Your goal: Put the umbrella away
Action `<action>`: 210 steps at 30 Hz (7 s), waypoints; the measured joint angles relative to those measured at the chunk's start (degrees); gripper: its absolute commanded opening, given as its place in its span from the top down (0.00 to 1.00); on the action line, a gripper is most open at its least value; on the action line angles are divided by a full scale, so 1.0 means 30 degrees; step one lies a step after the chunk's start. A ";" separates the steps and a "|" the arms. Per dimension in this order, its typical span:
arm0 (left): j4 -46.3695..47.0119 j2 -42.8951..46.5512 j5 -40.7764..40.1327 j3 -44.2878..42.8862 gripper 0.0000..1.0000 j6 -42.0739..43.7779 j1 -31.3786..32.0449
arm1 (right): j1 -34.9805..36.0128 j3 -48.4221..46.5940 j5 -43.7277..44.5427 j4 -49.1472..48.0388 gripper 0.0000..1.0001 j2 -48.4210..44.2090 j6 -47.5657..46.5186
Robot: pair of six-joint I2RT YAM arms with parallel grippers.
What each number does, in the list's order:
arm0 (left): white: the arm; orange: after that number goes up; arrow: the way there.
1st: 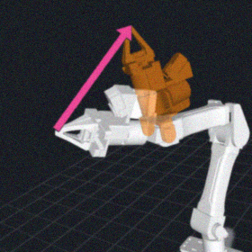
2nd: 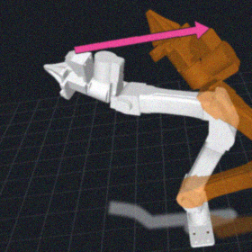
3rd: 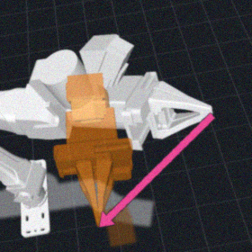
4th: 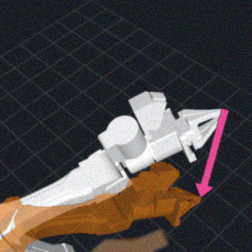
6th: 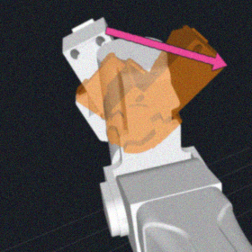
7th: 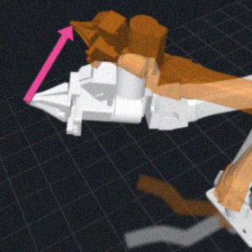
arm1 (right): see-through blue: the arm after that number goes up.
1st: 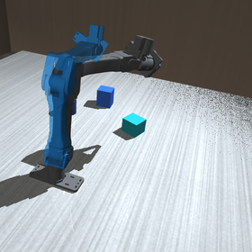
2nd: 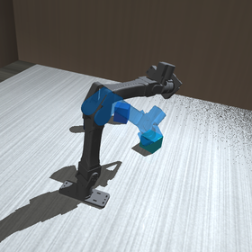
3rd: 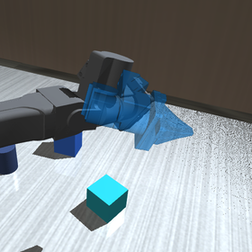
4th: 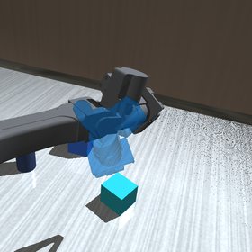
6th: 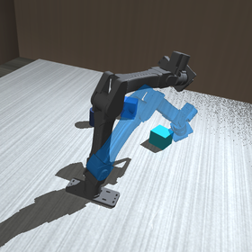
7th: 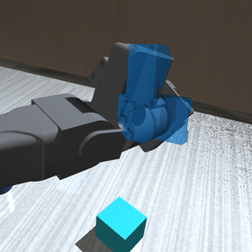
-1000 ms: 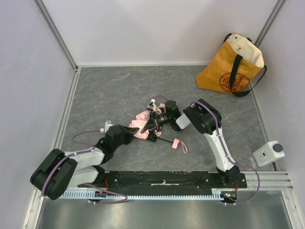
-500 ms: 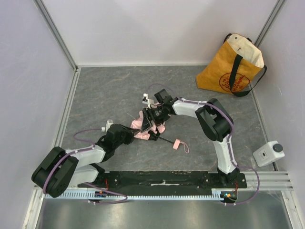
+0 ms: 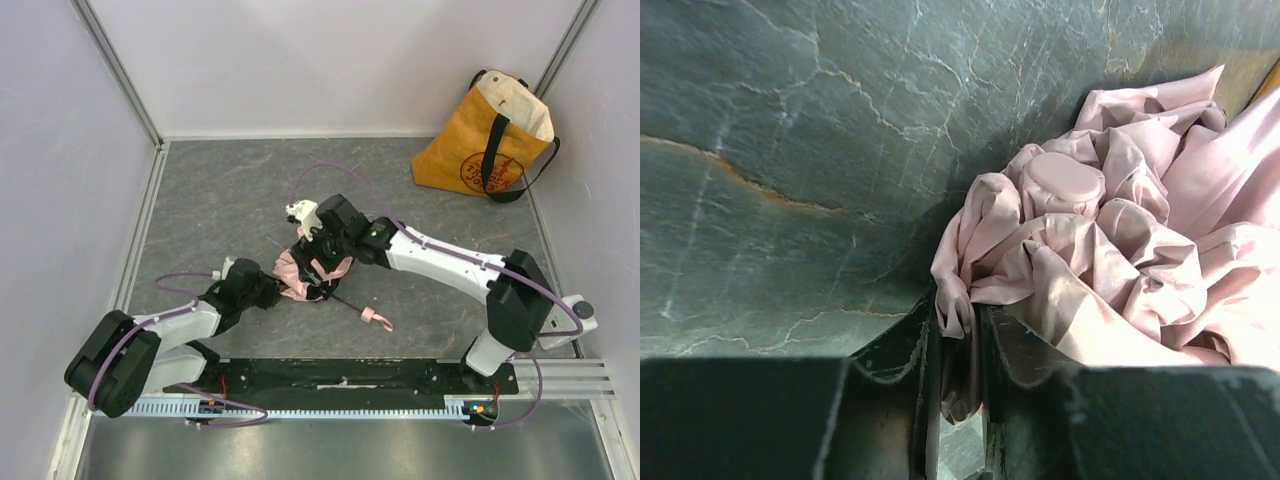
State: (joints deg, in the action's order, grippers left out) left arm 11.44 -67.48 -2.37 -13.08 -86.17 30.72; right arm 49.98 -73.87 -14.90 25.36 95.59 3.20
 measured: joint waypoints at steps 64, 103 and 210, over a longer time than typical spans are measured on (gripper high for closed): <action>-0.3424 1.1460 -0.0080 0.1792 0.05 0.4036 -0.0845 | -0.2863 0.1574 -1.0601 -1.2189 1.00 0.8568 -0.1902; 0.5377 0.0517 -0.1719 0.2040 0.15 -0.1727 0.1392 | -0.4466 -0.0393 -1.8986 -1.0637 1.00 1.2196 1.0950; -0.2361 -0.2098 0.0976 -0.2565 0.98 -0.0233 -0.0087 | 0.4612 0.7788 0.7431 -1.0112 0.13 -0.0605 -0.2178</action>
State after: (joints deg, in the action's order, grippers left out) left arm 4.36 -73.78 0.56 -20.78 -86.87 30.46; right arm 63.81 -50.50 7.40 -4.97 93.78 -3.33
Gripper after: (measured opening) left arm 0.228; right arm 0.850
